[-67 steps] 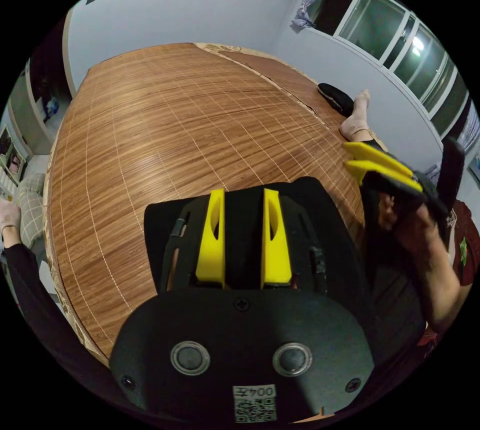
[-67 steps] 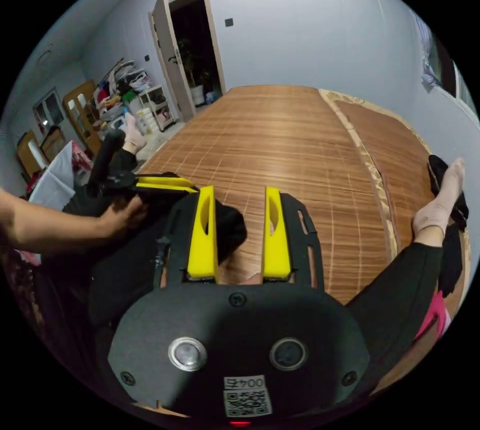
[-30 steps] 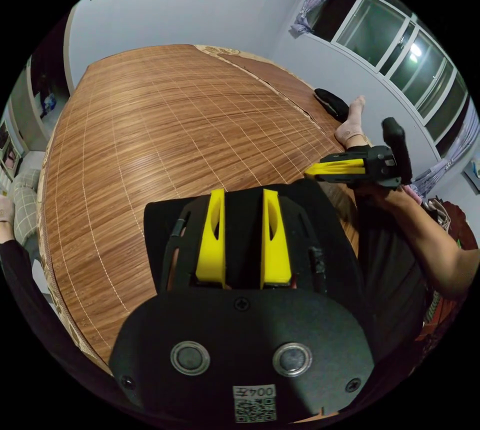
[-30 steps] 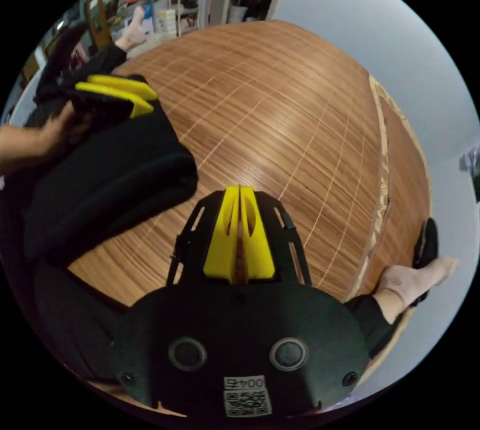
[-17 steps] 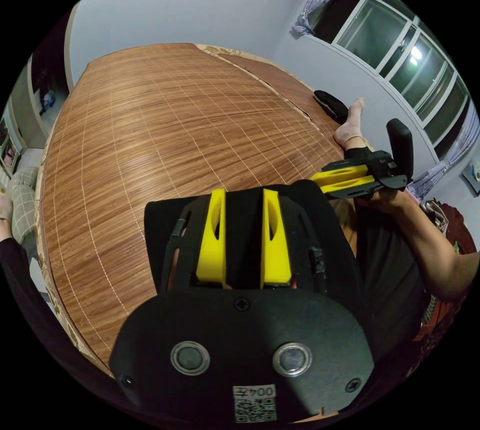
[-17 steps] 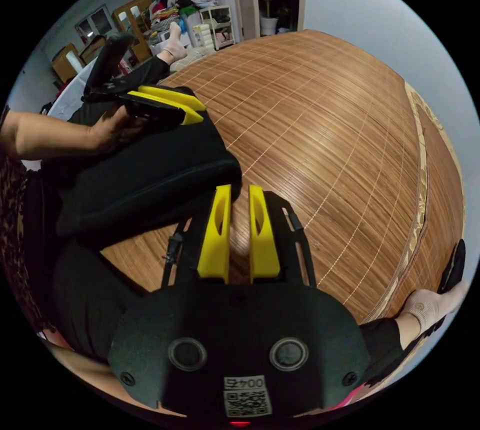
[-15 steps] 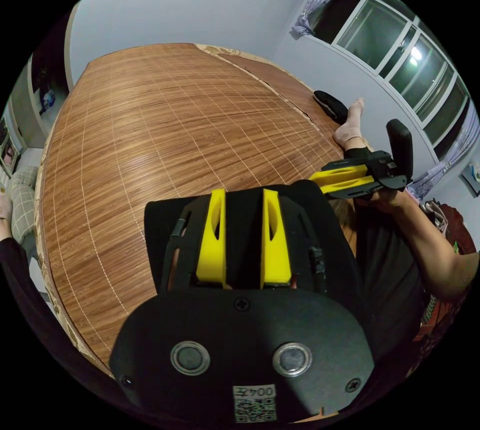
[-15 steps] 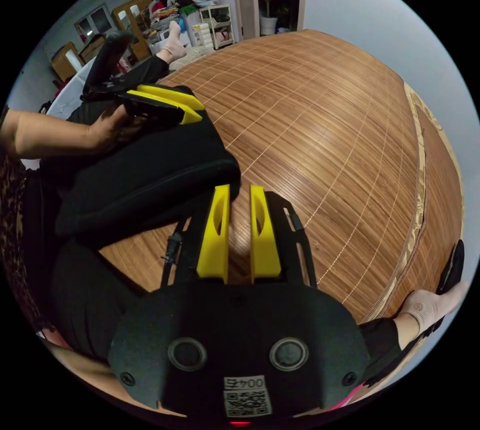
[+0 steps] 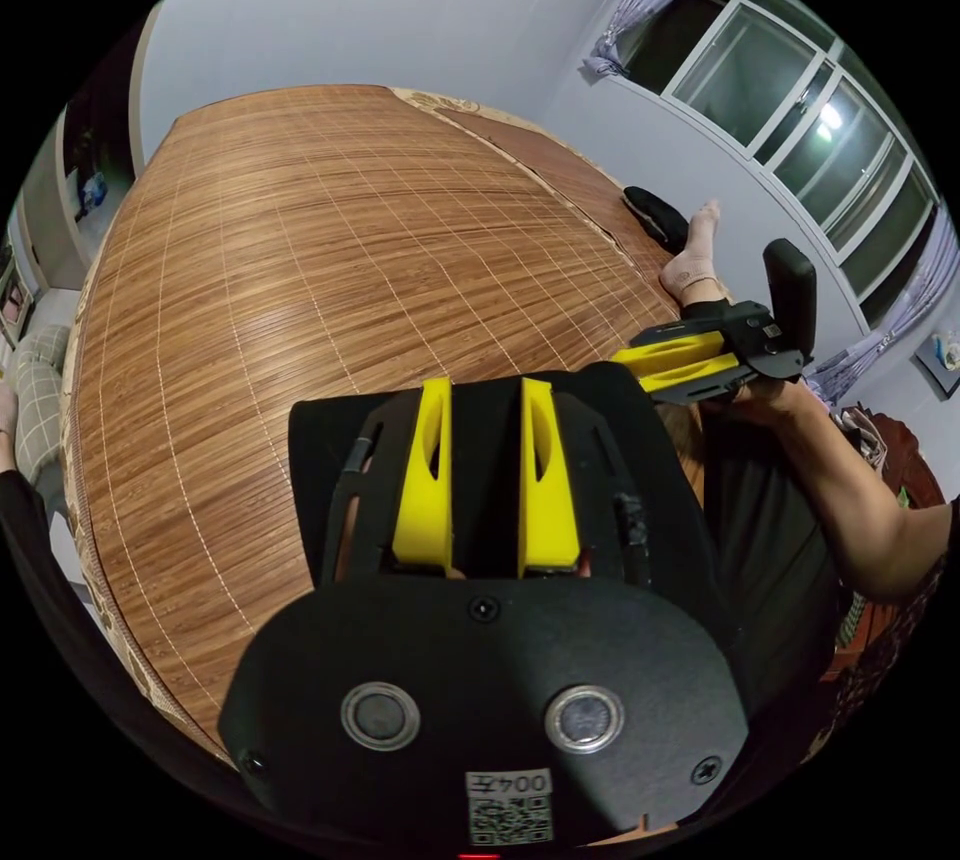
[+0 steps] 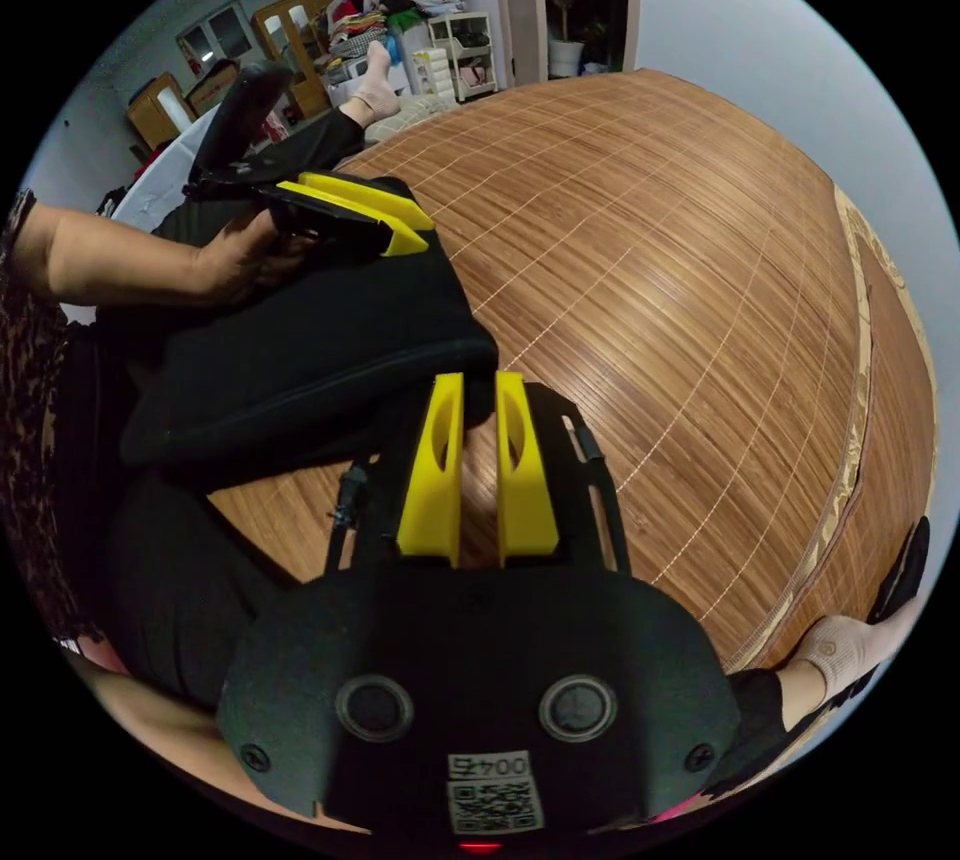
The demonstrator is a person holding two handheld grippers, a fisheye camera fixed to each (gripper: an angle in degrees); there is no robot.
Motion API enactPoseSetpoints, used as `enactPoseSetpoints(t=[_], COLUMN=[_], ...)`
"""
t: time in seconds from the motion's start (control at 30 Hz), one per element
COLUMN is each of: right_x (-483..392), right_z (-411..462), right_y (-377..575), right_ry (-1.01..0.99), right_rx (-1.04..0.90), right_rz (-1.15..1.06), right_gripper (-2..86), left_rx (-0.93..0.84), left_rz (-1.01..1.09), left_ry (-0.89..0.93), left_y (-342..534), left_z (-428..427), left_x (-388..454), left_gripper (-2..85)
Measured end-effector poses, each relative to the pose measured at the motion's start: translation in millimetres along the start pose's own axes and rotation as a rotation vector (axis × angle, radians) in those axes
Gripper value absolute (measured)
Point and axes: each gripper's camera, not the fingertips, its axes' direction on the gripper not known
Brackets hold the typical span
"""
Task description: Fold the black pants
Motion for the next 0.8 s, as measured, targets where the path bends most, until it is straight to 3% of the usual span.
enactPoseSetpoints(t=[0.43, 0.53, 0.8], right_x=[4, 0, -65], right_z=[15, 5, -15], right_y=[29, 48, 69], right_ry=[-0.065, 0.011, 0.021], right_rx=[0.016, 0.025, 0.369], right_rz=[0.126, 0.205, 0.246], right_gripper=[5.0, 5.3, 14.2], left_rx=[-0.001, 0.003, 0.007], left_rz=[0.010, 0.011, 0.023], left_ry=[-0.022, -0.019, -0.030], left_y=[6, 9, 17], left_z=[-1, -2, -3], left_x=[-11, -15, -24], left_gripper=[9.7, 9.7, 9.8])
